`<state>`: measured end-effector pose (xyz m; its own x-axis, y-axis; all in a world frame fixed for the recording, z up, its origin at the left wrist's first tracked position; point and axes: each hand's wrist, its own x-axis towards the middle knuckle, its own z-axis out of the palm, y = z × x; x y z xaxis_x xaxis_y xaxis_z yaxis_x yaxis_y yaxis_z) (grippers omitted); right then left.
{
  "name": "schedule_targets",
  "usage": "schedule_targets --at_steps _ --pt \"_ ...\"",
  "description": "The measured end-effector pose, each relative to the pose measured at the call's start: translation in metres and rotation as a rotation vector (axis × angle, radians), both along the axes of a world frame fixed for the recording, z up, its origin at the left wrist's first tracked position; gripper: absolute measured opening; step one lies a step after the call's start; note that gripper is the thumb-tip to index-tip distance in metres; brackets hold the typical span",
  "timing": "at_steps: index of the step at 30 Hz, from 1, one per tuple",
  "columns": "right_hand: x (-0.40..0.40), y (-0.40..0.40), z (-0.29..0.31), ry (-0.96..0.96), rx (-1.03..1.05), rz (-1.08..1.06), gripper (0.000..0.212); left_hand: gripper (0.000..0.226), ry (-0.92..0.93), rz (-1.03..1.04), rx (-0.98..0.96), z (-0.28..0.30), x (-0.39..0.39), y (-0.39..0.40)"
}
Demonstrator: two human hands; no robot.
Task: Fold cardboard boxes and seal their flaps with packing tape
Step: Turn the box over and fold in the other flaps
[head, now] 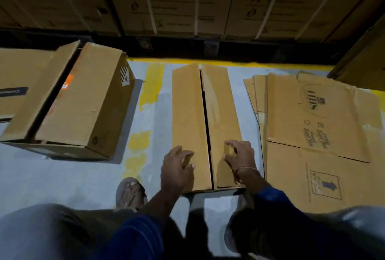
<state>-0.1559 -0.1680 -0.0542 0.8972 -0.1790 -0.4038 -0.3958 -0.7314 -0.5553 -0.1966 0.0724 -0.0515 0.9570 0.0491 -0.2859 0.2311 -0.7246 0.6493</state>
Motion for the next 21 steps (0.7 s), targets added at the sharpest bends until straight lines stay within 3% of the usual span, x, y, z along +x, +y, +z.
schedule_targets --at_steps 2,4,6,8,11,13,15,17,21 --pt "-0.011 0.000 -0.004 0.051 -0.126 -0.092 0.070 0.074 0.029 0.130 0.037 -0.004 -0.004 0.003" --pt "-0.019 -0.003 -0.009 0.103 -0.165 -0.209 0.095 0.098 0.192 0.225 0.048 -0.004 -0.005 0.008" --pt "-0.023 -0.011 -0.022 0.200 -0.062 -0.323 0.119 0.114 0.404 0.295 -0.035 -0.008 -0.005 0.012" --pt "-0.027 -0.018 -0.036 0.303 0.129 -0.422 0.128 0.114 0.566 0.381 -0.209 -0.011 -0.006 0.016" --pt "-0.032 -0.025 -0.055 0.302 0.287 -0.475 0.114 0.069 0.709 0.346 -0.413 -0.008 -0.010 0.017" --pt "-0.032 -0.025 -0.057 0.280 0.305 -0.467 0.106 0.044 0.685 0.362 -0.521 -0.009 -0.013 0.012" --pt "-0.030 -0.023 -0.049 0.267 0.337 -0.444 0.096 0.030 0.623 0.391 -0.484 -0.013 -0.012 0.012" --pt "-0.026 -0.014 -0.033 0.267 0.355 -0.404 0.086 0.036 0.607 0.432 -0.426 -0.017 -0.005 0.014" --pt "-0.011 0.022 -0.023 0.192 0.459 -0.288 0.067 0.085 0.496 0.576 -0.223 -0.019 0.012 0.036"
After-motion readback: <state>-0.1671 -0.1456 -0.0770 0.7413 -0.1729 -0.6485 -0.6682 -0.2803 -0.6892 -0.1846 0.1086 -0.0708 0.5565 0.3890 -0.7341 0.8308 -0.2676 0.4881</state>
